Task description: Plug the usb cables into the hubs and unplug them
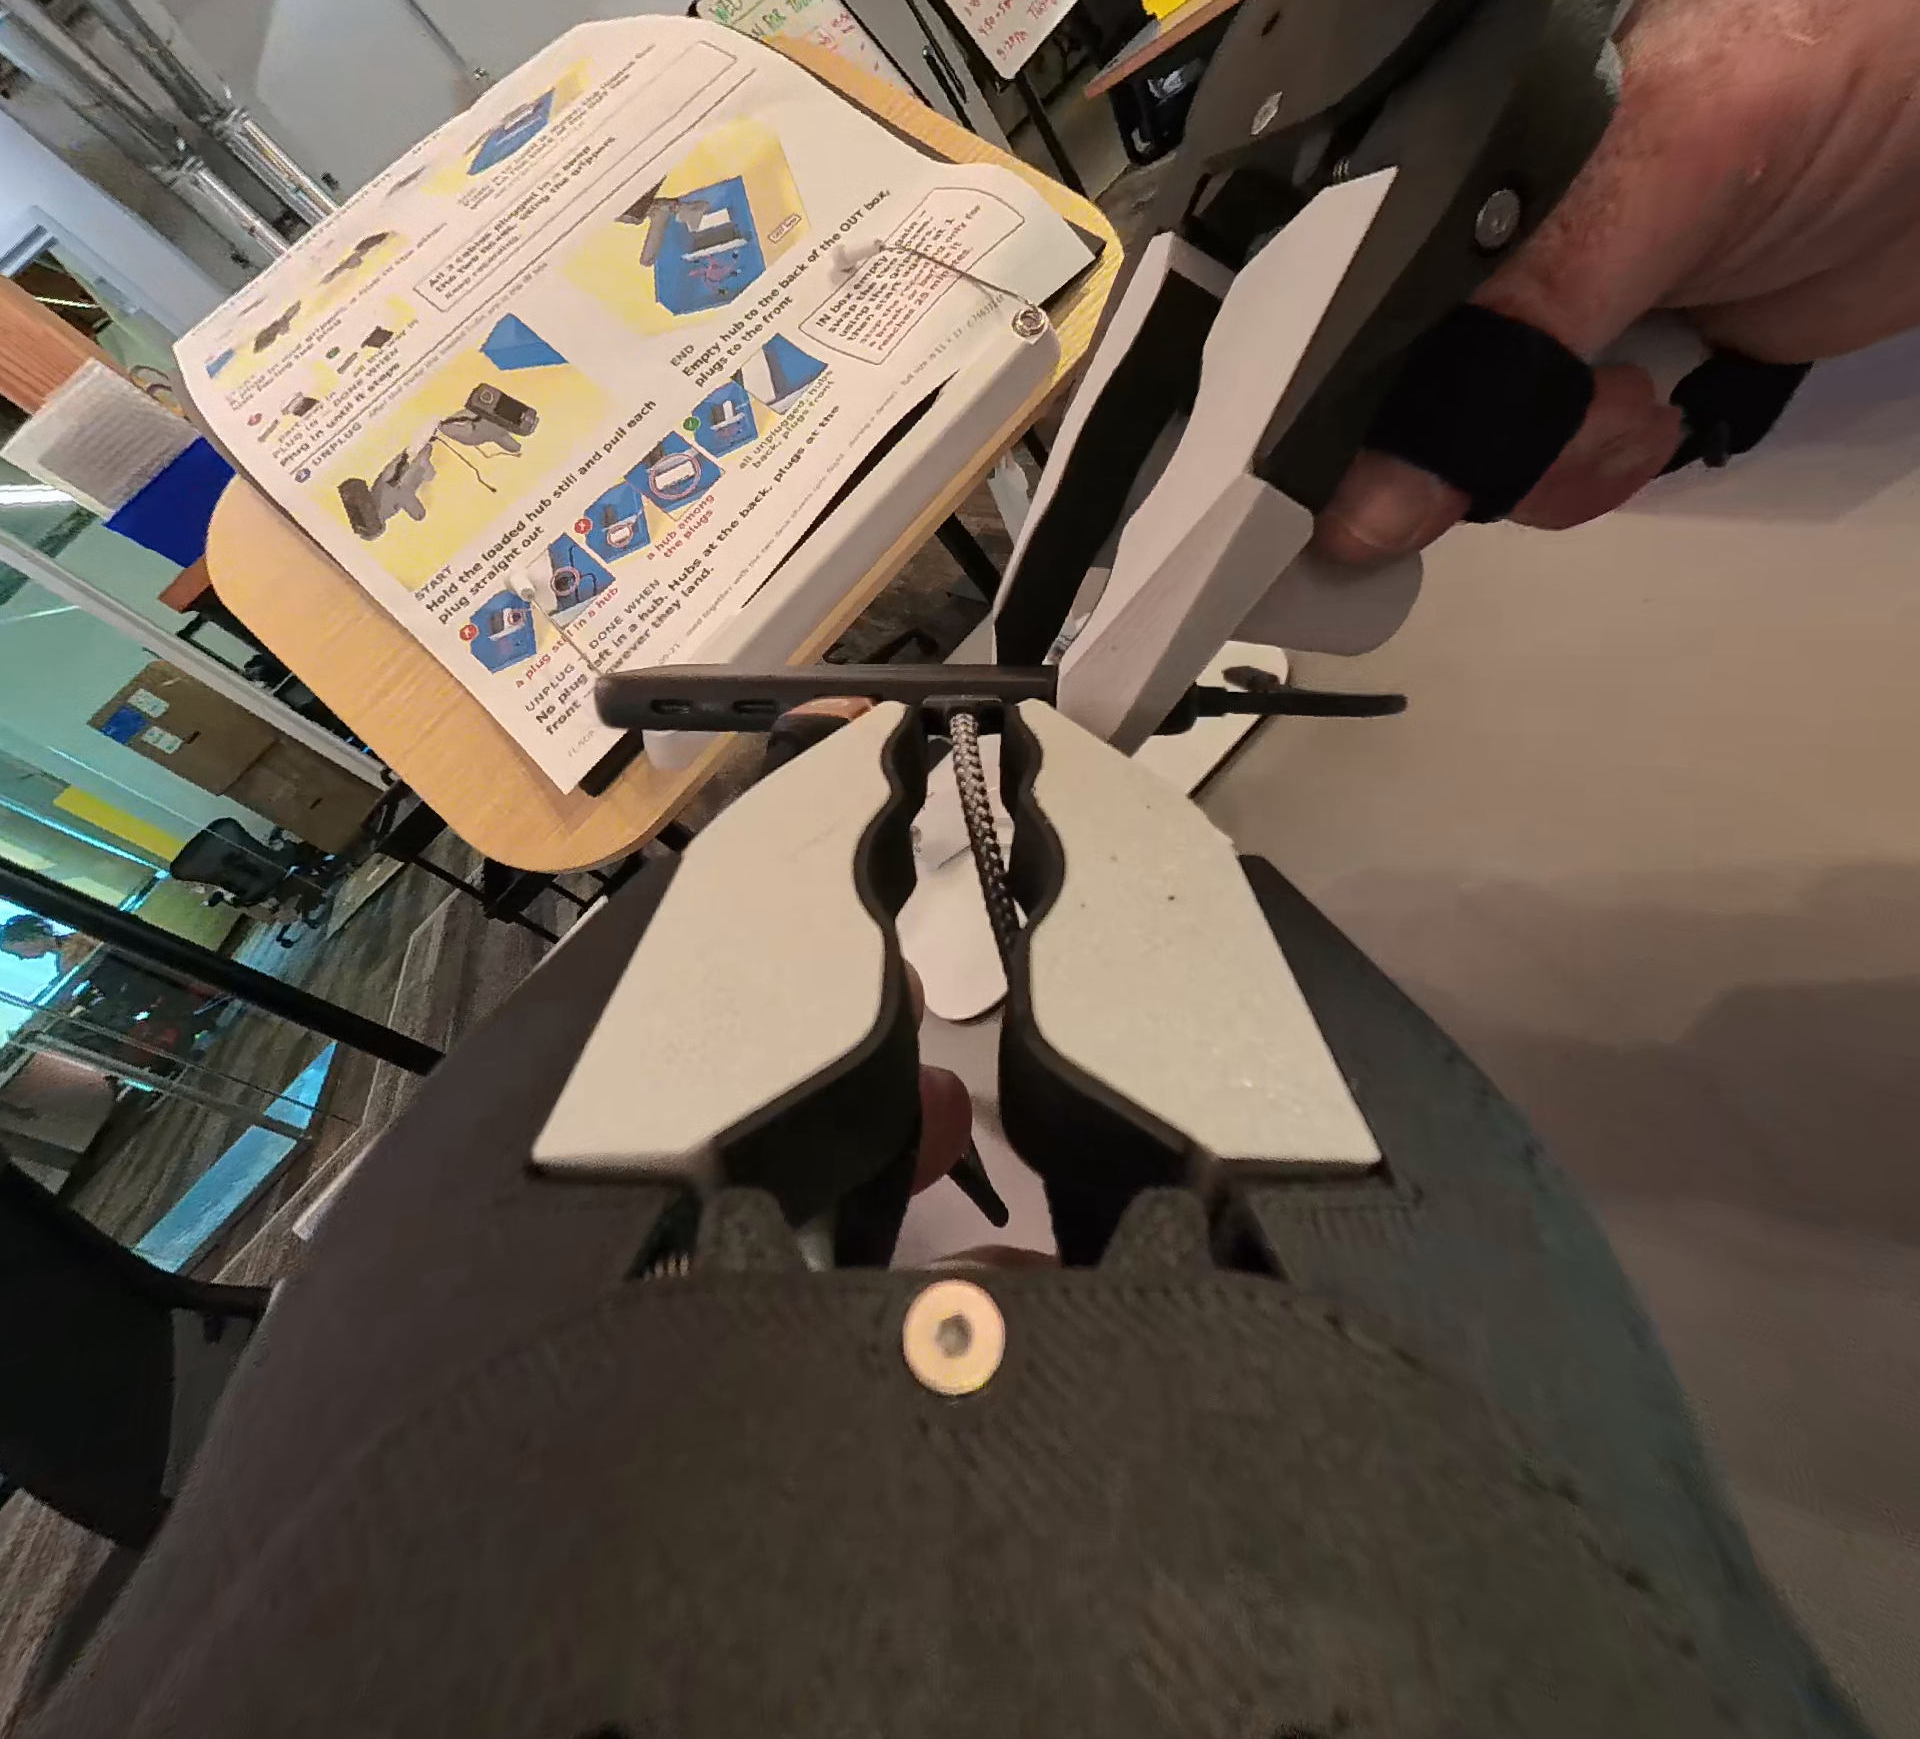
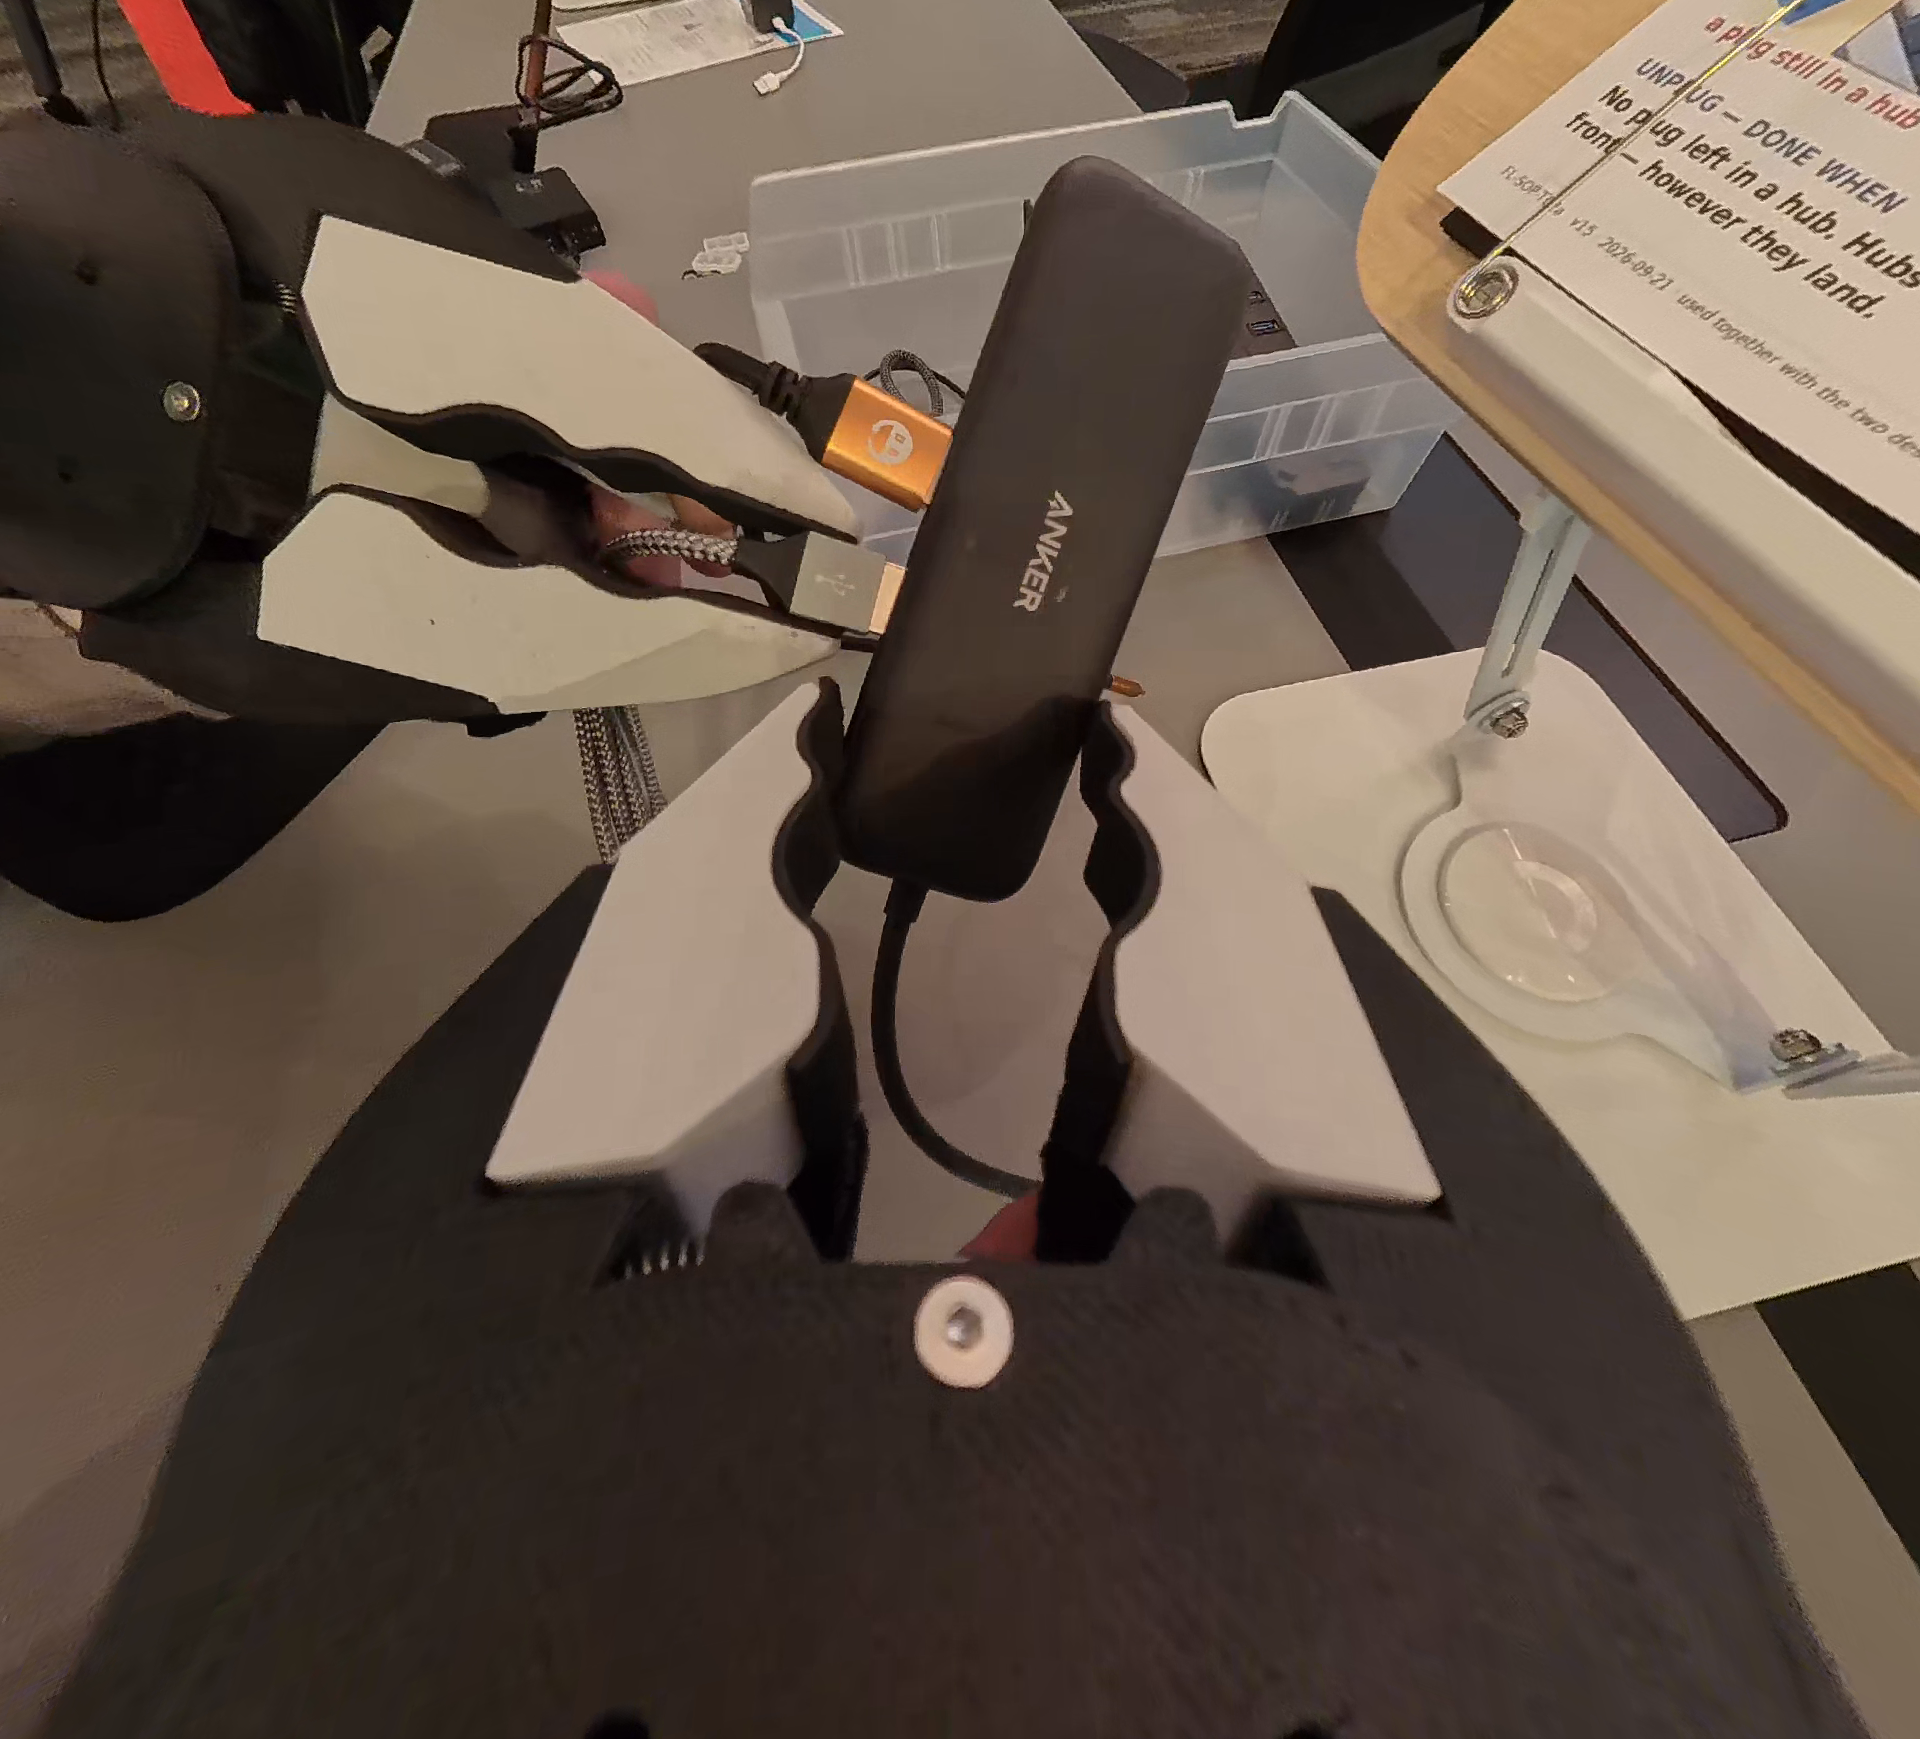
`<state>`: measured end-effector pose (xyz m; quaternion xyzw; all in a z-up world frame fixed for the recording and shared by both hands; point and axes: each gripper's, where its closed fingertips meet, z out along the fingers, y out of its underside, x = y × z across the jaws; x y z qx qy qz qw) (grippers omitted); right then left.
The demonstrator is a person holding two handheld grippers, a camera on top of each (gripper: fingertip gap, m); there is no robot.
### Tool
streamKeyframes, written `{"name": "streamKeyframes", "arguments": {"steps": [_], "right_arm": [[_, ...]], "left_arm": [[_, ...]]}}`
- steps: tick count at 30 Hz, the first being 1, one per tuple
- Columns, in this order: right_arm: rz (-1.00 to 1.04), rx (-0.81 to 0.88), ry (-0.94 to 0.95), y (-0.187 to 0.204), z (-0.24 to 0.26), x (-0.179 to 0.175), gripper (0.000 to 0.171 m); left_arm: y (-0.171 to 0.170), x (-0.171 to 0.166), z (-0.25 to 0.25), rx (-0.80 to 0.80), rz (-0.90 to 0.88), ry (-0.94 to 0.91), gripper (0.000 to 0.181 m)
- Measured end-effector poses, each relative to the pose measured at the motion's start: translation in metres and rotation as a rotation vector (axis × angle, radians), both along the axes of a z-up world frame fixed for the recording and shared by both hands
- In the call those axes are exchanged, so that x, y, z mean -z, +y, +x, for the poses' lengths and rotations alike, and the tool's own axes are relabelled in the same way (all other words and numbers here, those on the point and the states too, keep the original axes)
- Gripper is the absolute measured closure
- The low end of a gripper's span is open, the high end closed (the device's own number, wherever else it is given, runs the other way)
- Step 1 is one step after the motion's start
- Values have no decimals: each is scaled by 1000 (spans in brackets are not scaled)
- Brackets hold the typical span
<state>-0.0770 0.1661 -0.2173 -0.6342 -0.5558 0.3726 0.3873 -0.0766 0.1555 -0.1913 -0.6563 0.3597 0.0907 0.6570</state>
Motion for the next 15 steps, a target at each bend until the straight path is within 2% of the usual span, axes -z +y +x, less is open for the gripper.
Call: {"name": "streamKeyframes", "arguments": {"steps": [5, 10, 15], "right_arm": [[21, 2, -6, -1, 1, -3, 127], [39, 9, 16, -2, 2, -13, 126], [31, 24, 68, -2, -1, -23, 126]], "left_arm": [[-1, -4, 2, 24, 15, 69, 168], [-3, -12, 2, 62, 34, 67, 168], [-6, -21, 0, 26, 113, 50, 168]]}}
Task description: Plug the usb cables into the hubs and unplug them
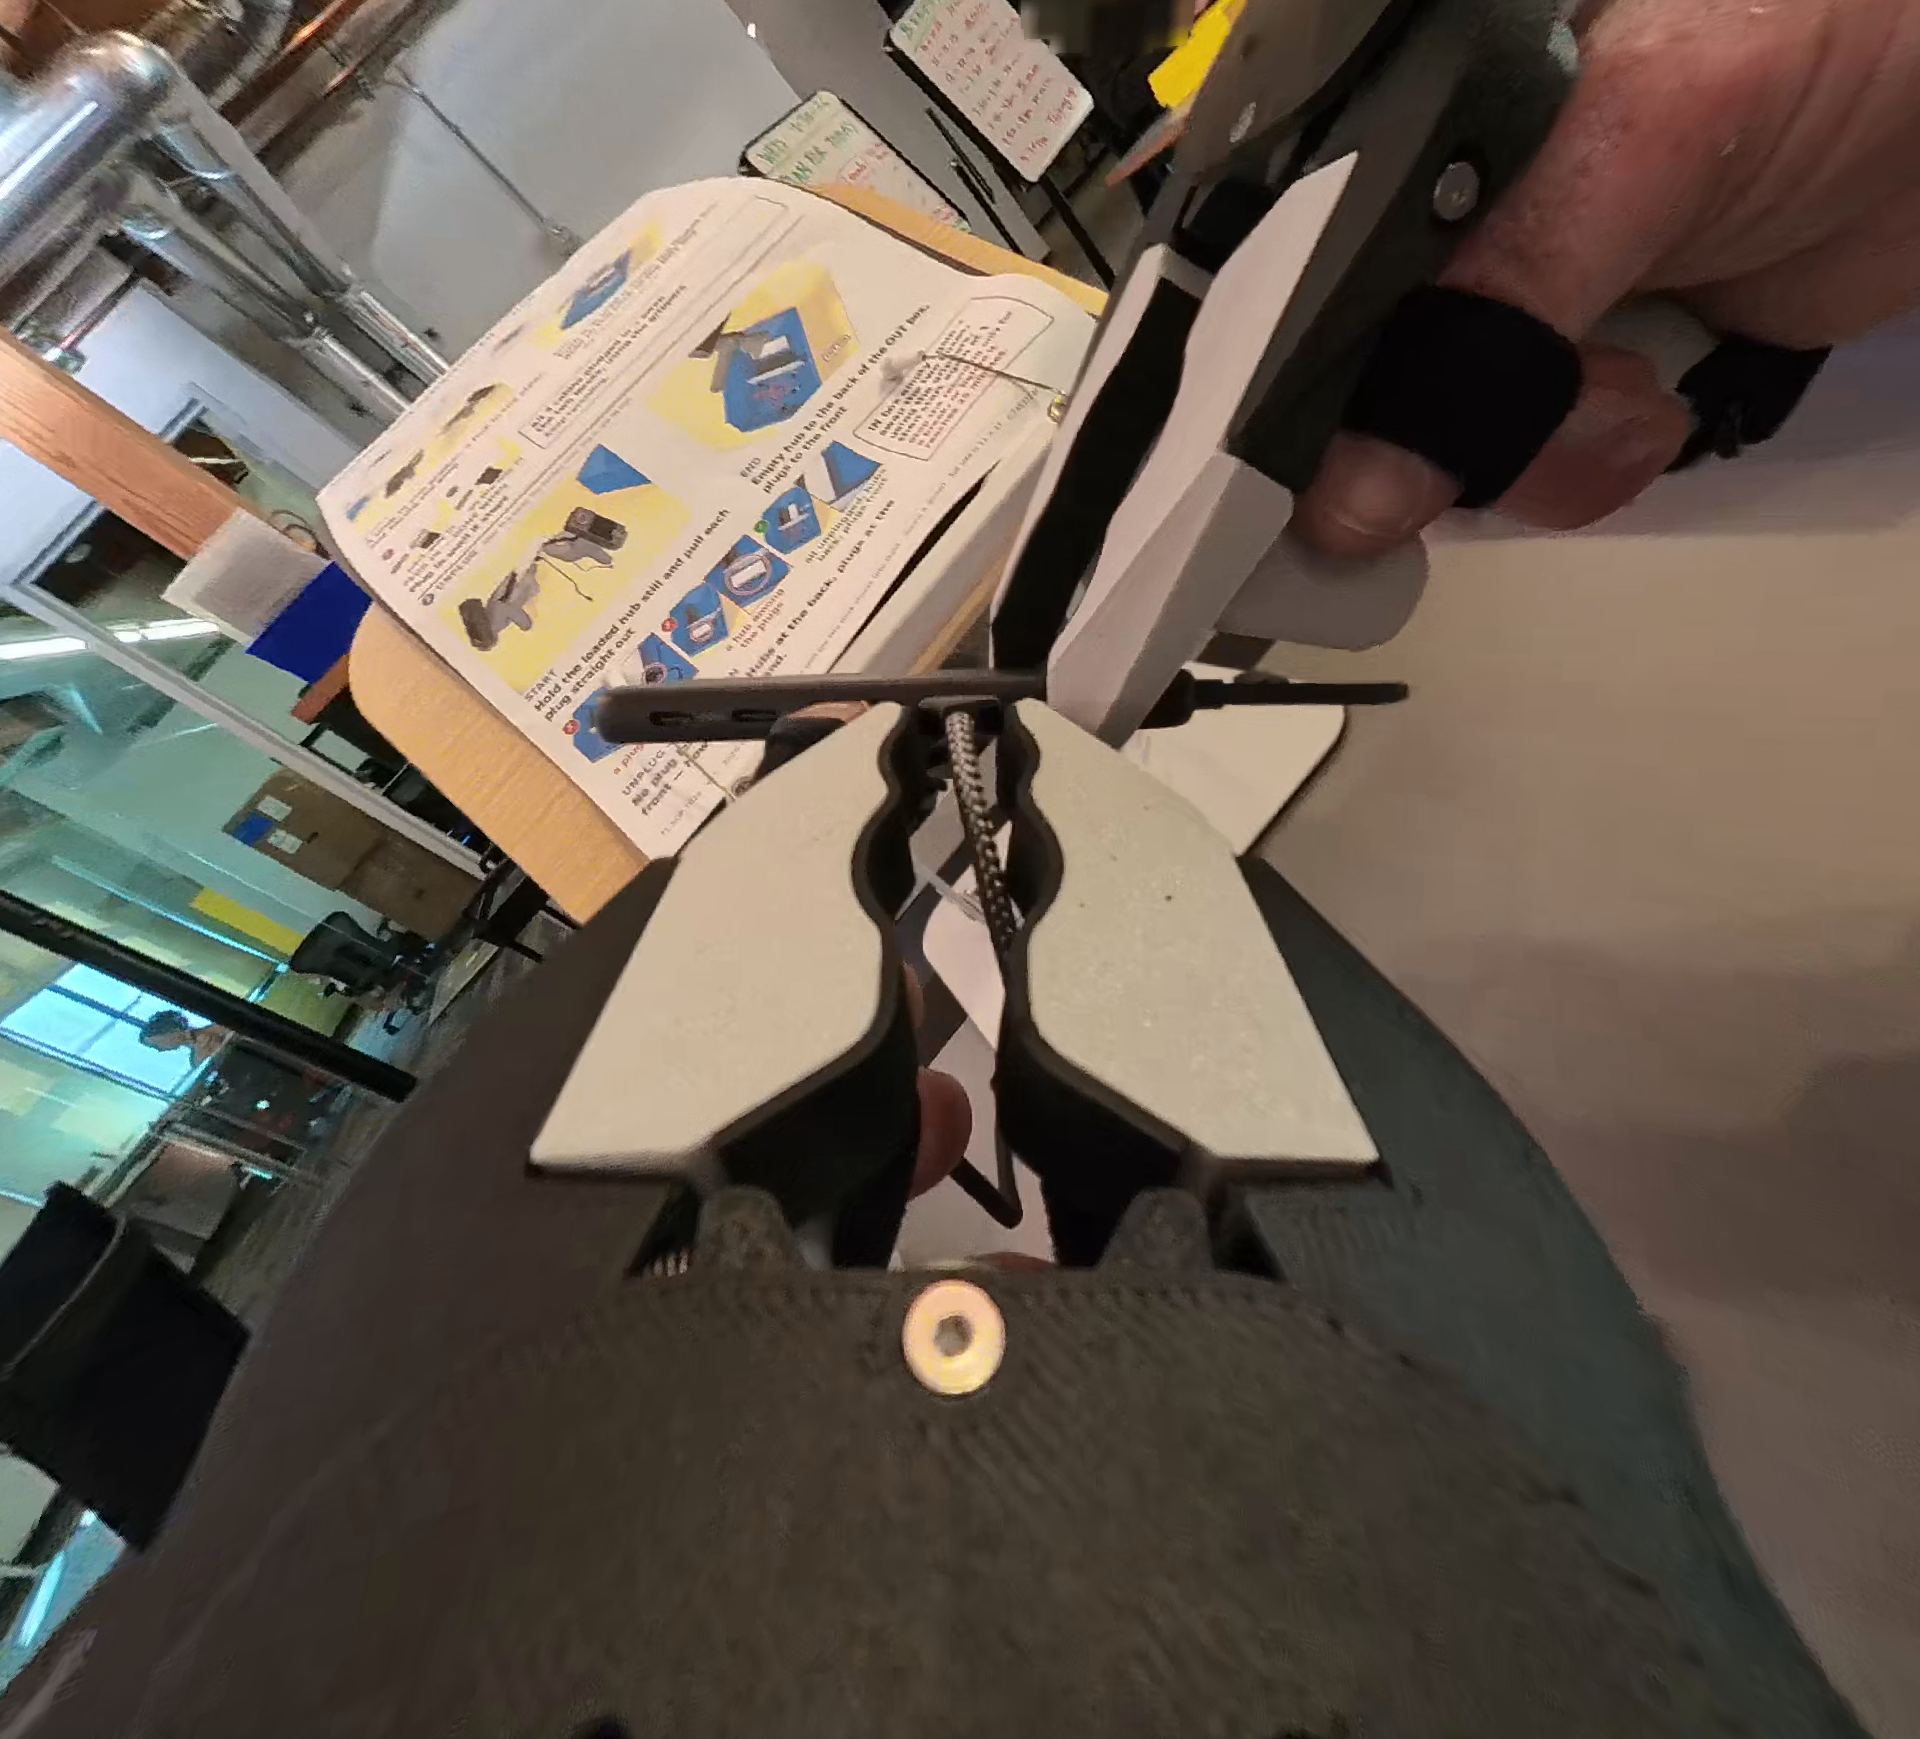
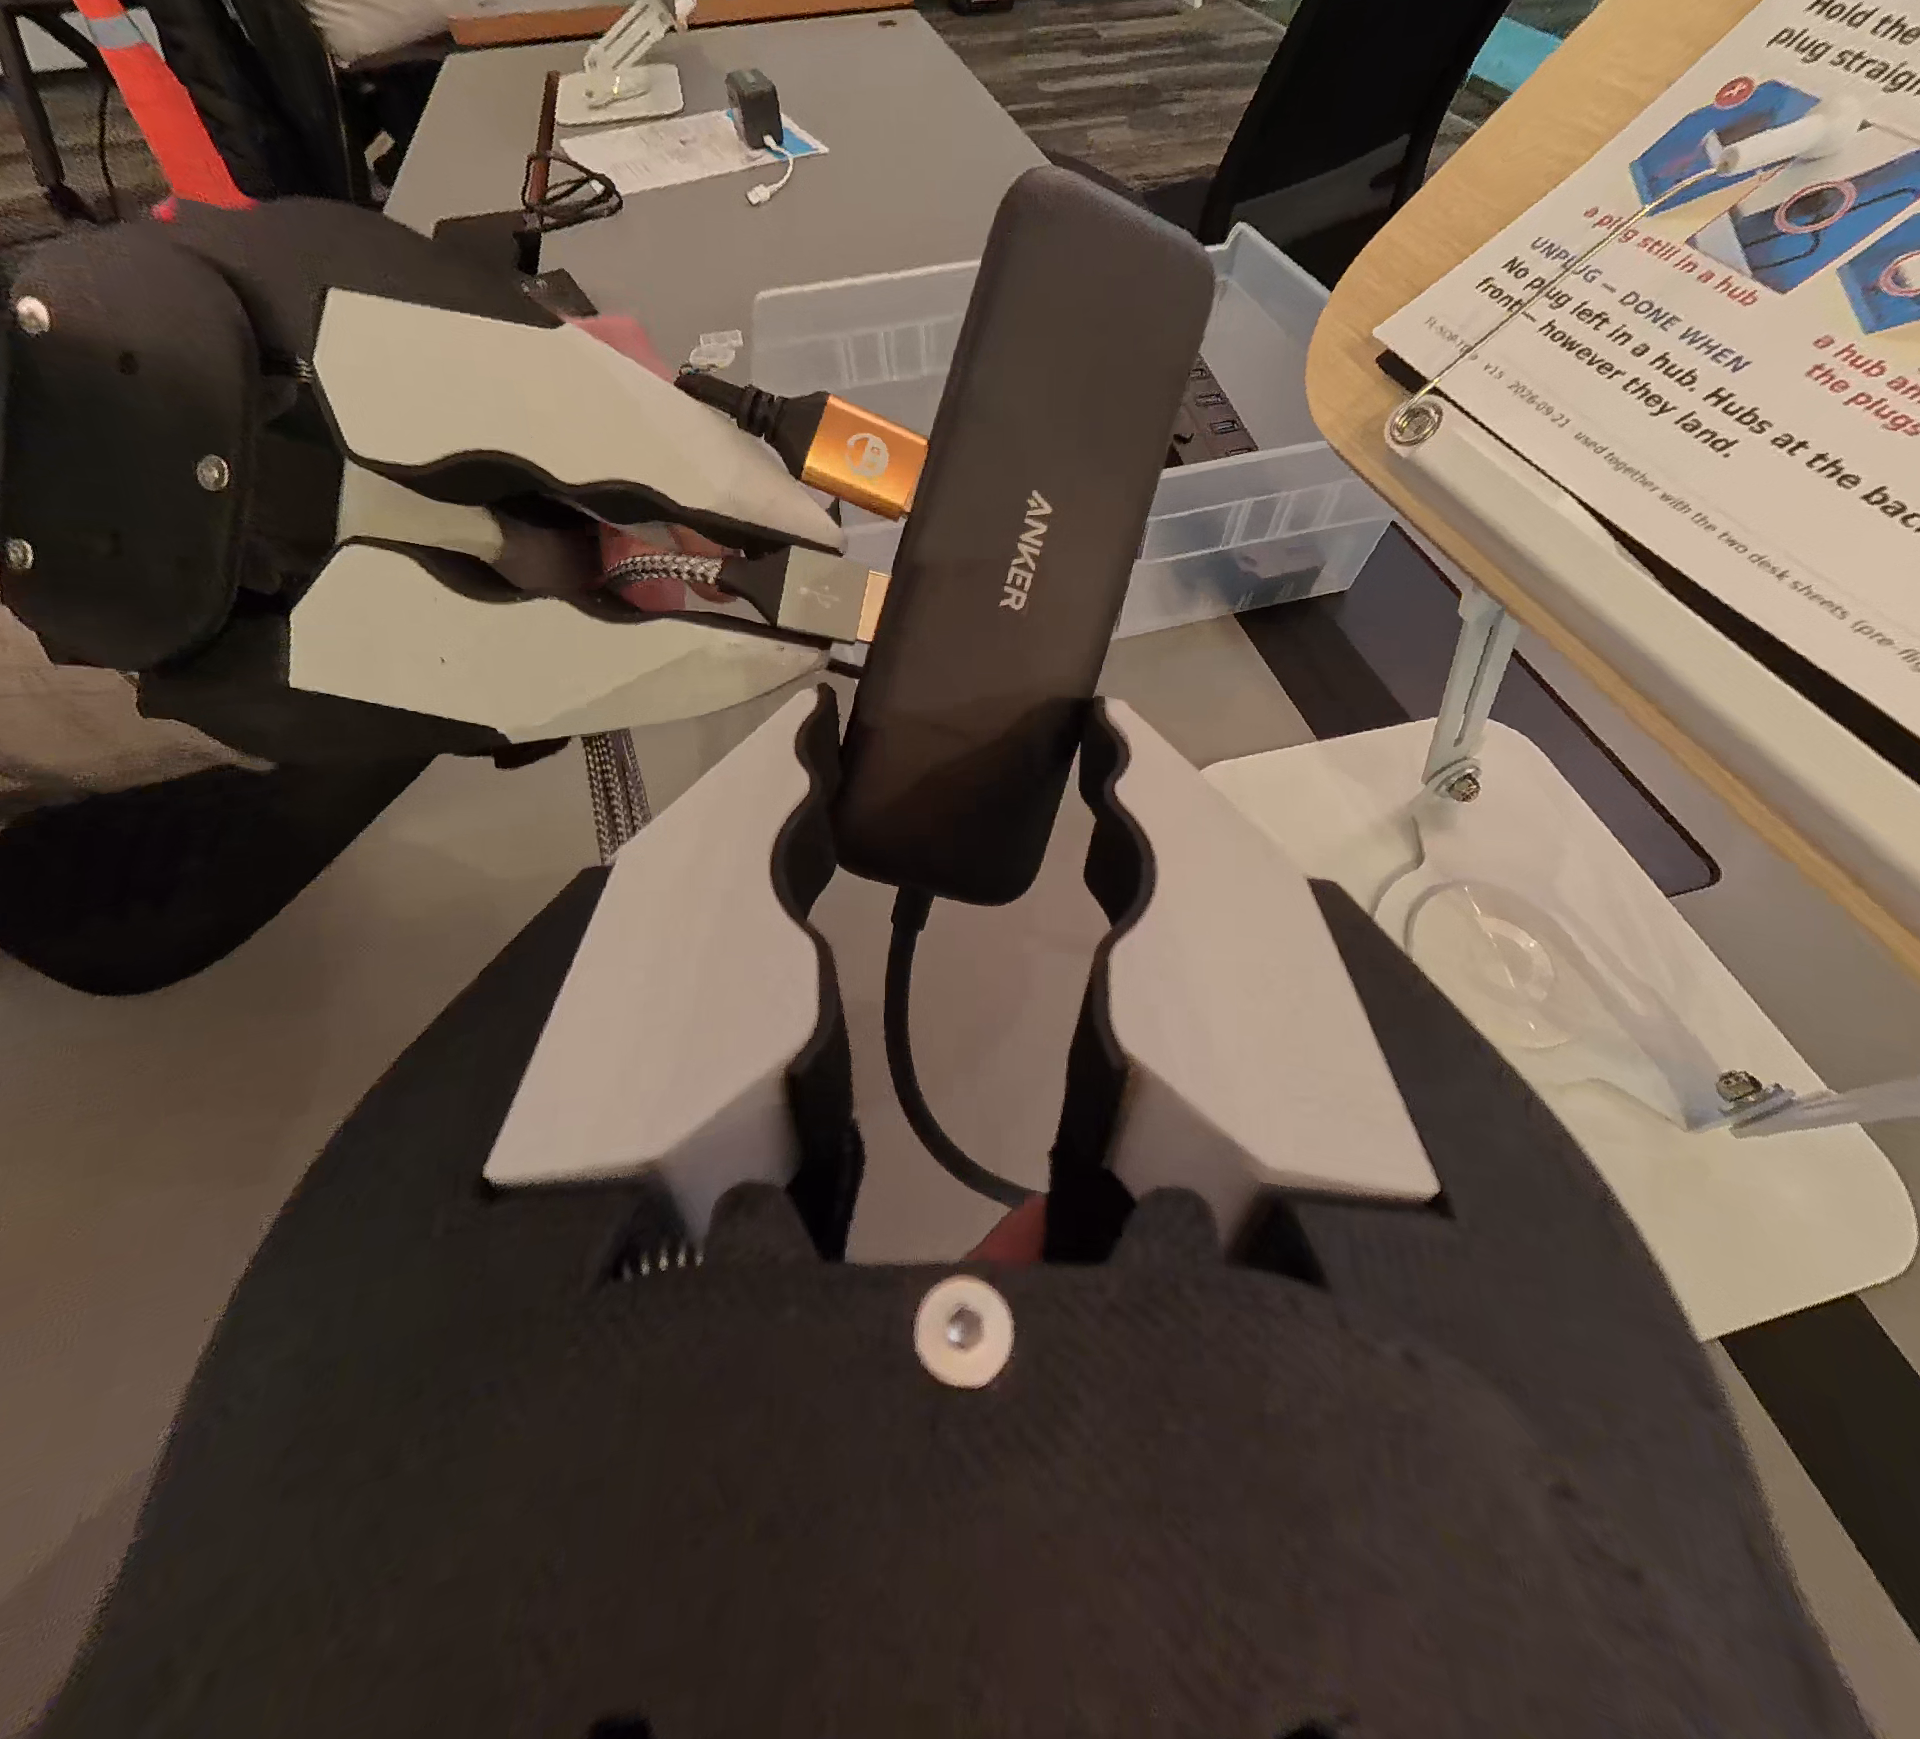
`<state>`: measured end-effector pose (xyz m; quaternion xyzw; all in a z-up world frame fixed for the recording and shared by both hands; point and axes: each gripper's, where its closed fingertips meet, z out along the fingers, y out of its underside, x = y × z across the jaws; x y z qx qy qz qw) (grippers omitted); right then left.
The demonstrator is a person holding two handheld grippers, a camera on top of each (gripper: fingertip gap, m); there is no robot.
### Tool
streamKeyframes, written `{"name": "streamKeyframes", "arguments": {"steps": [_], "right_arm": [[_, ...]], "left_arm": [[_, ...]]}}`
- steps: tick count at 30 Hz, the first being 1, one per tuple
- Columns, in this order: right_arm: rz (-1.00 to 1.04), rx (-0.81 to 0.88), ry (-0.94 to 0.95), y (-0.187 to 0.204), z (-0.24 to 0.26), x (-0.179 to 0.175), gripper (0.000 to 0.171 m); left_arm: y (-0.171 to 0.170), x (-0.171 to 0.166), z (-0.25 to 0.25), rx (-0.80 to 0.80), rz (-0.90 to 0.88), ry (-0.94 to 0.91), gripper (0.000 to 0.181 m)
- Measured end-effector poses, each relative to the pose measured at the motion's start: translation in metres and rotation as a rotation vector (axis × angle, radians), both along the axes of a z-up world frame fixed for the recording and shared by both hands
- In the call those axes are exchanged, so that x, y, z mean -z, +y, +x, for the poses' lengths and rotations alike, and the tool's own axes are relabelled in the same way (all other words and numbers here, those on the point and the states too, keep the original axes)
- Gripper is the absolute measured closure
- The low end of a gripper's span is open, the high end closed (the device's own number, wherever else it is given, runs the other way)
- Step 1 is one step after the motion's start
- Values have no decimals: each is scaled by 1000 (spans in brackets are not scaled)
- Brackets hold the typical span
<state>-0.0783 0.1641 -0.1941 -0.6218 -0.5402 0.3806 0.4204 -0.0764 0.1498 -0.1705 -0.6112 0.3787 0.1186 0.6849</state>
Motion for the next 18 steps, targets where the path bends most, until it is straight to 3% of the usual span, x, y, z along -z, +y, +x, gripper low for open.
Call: {"name": "streamKeyframes", "arguments": {"steps": [12, 18], "right_arm": [[-143, -35, 31, -7, -6, 3, 122], [-34, 31, -4, 1, -5, -1, 128]], "left_arm": [[-8, -11, 9, 8, 101, 22, 168], [-4, -15, 7, -16, 119, 118, 168]]}}
